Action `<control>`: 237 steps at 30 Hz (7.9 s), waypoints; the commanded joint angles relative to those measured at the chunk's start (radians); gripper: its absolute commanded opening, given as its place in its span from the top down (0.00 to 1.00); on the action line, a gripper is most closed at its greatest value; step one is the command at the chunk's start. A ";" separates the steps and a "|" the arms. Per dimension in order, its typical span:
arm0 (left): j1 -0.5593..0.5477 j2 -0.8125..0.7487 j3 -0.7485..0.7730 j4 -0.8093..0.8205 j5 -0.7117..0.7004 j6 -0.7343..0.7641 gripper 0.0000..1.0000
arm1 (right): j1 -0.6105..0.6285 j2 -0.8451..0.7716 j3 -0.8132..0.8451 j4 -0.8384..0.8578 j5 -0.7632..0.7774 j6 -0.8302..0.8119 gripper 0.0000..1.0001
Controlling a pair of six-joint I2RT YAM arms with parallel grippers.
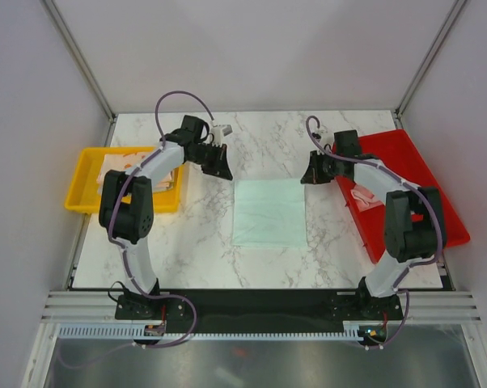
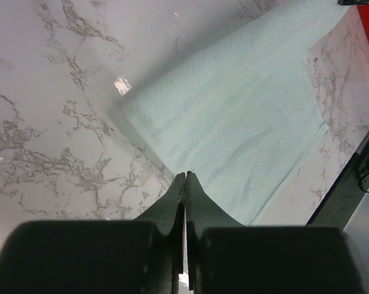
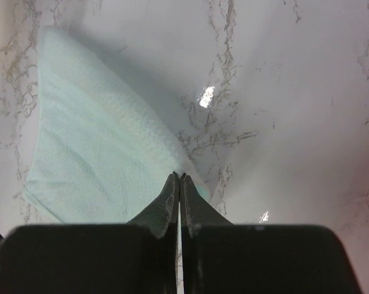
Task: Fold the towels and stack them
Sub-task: Fold the towel, then neatly place the folded towel into the bin
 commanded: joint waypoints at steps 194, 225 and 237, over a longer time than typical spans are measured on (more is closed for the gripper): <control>-0.318 -0.446 -0.765 0.346 -0.347 -0.645 0.43 | 0.276 -0.525 -0.758 0.285 0.080 0.647 0.69; -0.231 -0.179 -0.411 0.242 -0.370 -0.518 0.45 | 0.232 -0.297 -0.469 0.159 0.461 0.423 0.68; -0.229 -0.380 -0.346 0.040 -0.440 -0.474 0.31 | 0.233 -0.474 -0.428 0.013 0.255 0.430 0.67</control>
